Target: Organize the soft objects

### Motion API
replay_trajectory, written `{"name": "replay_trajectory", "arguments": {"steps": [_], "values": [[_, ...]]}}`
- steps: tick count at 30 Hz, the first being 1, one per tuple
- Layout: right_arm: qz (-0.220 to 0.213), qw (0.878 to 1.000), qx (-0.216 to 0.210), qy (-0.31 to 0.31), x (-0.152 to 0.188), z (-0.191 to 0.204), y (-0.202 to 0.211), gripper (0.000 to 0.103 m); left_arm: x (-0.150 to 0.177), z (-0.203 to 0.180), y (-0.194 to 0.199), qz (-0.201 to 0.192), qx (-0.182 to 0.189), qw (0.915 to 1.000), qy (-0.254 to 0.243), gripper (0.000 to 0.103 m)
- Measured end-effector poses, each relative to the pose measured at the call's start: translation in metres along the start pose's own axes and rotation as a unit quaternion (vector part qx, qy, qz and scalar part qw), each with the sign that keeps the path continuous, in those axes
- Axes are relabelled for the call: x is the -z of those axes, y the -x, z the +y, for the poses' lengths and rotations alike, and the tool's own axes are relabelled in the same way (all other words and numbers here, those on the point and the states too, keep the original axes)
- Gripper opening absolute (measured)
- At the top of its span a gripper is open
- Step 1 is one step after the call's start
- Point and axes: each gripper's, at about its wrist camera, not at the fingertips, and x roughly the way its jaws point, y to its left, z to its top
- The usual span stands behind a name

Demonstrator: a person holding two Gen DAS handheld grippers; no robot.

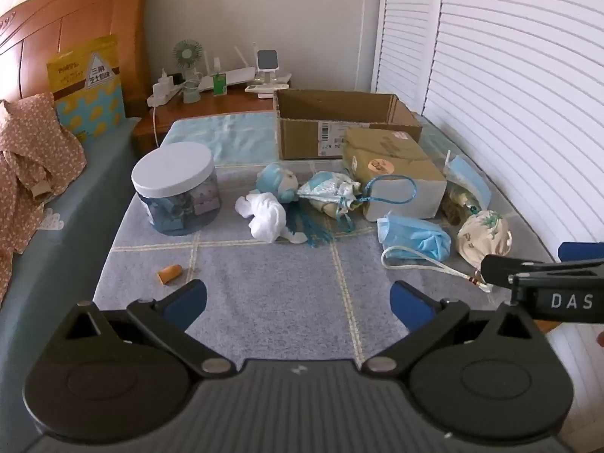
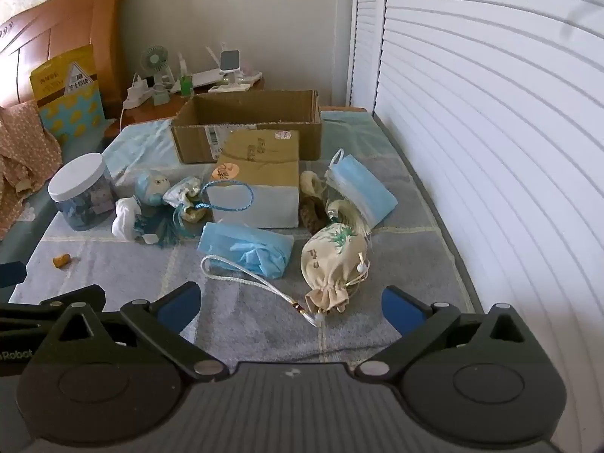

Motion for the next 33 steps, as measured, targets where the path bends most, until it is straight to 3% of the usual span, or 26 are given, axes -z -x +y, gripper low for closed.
{"name": "replay_trajectory", "arguments": {"steps": [33], "values": [[-0.001, 1.0, 0.0, 0.003, 0.0004, 0.0019, 0.0026, 0.103, 0.001, 0.0001, -0.0004, -0.001, -0.002, 1.0, 0.006, 0.102]]}}
